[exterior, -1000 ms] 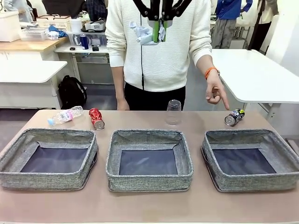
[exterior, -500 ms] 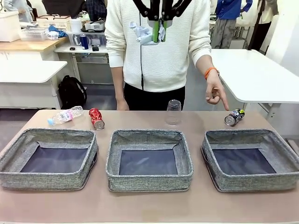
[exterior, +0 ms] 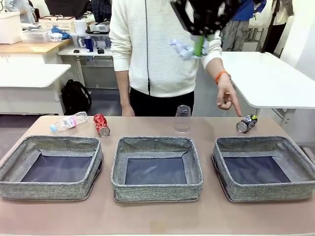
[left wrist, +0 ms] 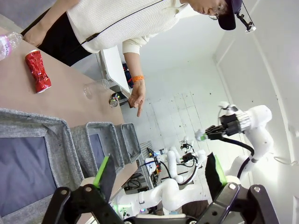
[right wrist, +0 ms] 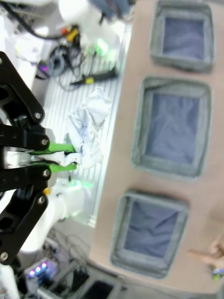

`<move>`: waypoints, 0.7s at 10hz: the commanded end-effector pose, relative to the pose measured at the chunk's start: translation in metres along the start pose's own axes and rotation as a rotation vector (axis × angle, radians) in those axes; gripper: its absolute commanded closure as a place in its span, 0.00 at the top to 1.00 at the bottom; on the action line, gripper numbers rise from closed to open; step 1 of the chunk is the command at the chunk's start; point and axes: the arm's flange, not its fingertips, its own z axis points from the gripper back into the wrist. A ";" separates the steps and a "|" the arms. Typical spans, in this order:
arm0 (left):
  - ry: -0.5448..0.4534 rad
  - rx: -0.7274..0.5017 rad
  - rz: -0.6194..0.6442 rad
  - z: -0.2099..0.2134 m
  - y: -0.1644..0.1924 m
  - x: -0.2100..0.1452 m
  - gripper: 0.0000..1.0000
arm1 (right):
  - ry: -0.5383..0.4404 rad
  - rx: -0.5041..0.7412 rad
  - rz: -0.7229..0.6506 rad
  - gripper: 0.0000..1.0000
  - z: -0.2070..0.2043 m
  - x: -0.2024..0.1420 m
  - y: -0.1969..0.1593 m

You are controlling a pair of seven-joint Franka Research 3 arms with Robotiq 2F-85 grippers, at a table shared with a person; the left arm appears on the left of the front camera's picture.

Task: Sort the waste into the appropriate baskets.
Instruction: Place the picked waste into the Fabric basket indicated by the person.

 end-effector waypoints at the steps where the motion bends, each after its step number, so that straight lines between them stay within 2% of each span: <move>1: -0.010 -0.019 -0.021 -0.002 -0.002 0.000 1.00 | 0.052 -0.032 -0.005 0.08 -0.086 -0.028 -0.065; 2: -0.010 -0.019 -0.021 -0.002 -0.002 0.000 1.00 | 0.088 -0.075 -0.027 0.08 -0.121 -0.033 -0.089; 3: -0.010 -0.019 -0.021 -0.002 -0.002 0.000 1.00 | 0.124 -0.017 -0.032 0.08 -0.153 -0.038 -0.113; 5: -0.010 -0.019 -0.021 -0.002 -0.002 0.000 1.00 | 0.188 -0.091 -0.250 0.08 -0.218 -0.040 -0.163; 6: -0.010 -0.019 -0.021 -0.002 -0.002 0.000 1.00 | 0.181 -0.044 -0.307 0.08 -0.244 -0.035 -0.174; 7: -0.010 -0.019 -0.021 -0.002 -0.002 0.000 1.00 | 0.147 -0.050 -0.385 0.08 -0.257 -0.030 -0.184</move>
